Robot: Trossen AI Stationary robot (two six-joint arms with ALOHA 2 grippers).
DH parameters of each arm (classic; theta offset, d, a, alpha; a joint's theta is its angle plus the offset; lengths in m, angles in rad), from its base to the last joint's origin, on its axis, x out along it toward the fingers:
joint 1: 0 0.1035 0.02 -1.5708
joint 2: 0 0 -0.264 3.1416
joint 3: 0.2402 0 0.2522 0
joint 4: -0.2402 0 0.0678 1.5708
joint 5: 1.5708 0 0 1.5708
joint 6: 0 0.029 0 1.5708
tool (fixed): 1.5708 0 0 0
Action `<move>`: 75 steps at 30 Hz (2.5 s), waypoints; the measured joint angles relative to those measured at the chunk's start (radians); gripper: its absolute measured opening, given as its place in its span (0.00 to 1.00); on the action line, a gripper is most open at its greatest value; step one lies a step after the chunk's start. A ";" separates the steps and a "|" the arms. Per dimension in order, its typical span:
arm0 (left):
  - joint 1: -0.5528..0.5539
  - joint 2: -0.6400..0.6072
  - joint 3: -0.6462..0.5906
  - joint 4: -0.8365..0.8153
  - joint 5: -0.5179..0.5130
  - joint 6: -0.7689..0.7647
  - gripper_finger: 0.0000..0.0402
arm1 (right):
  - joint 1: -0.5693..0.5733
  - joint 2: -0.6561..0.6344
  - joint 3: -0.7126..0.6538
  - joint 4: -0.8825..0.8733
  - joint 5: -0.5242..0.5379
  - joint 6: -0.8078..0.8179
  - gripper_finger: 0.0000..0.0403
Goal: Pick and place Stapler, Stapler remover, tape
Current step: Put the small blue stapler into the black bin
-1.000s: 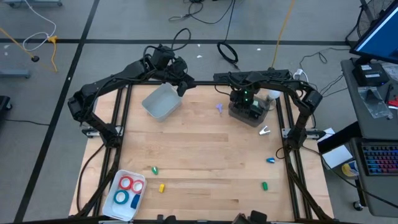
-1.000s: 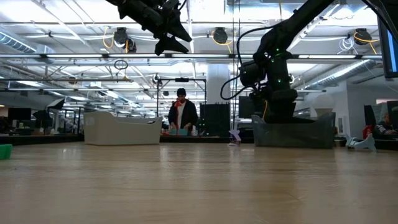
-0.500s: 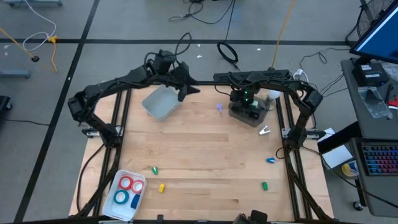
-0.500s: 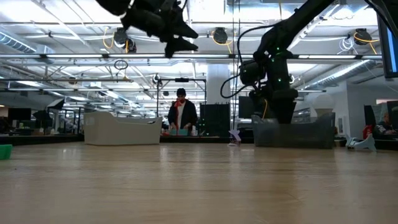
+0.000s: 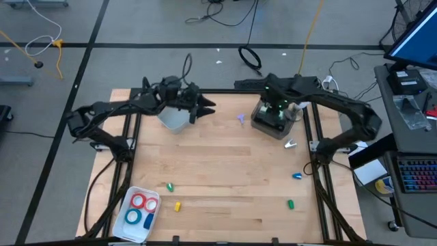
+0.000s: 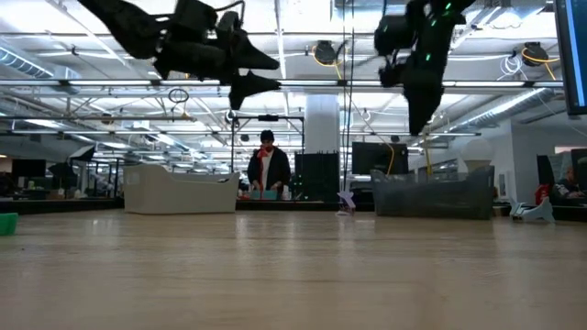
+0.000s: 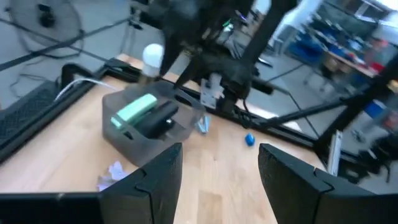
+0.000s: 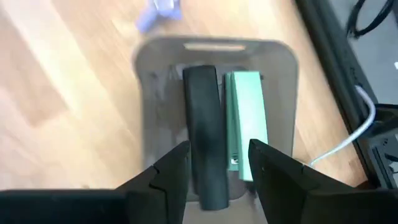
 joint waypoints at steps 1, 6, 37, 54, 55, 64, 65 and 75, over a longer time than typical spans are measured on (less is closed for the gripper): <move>-0.021 -0.025 -0.035 0.014 -0.042 -0.016 0.52 | 0.013 -0.031 0.000 -0.007 0.000 0.024 0.37; -0.167 -0.118 -0.155 0.014 -0.281 -0.096 0.52 | 0.085 -0.168 0.000 -0.025 -0.005 0.136 0.37; -0.335 -0.675 -0.519 0.105 -0.249 -0.056 0.52 | 0.403 -0.304 -0.001 -0.309 0.002 0.430 0.36; -0.484 -0.782 -0.812 0.341 -0.579 0.000 0.52 | 0.432 -0.301 -0.003 -0.365 -0.259 0.487 0.36; -0.488 -0.782 -0.817 0.335 -0.593 0.004 0.52 | 0.455 -0.298 -0.014 -0.371 -0.288 0.494 0.36; -0.492 -0.781 -0.819 0.277 -0.616 0.005 0.52 | 0.691 -0.296 -0.261 -0.371 -0.364 0.566 0.36; -0.492 -0.781 -0.819 0.276 -0.616 0.005 0.52 | 0.708 -0.296 -0.295 -0.346 -0.364 0.573 0.36; -0.491 -0.781 -0.819 0.269 -0.616 0.006 0.52 | 0.831 -0.296 -0.569 -0.061 -0.329 0.665 0.36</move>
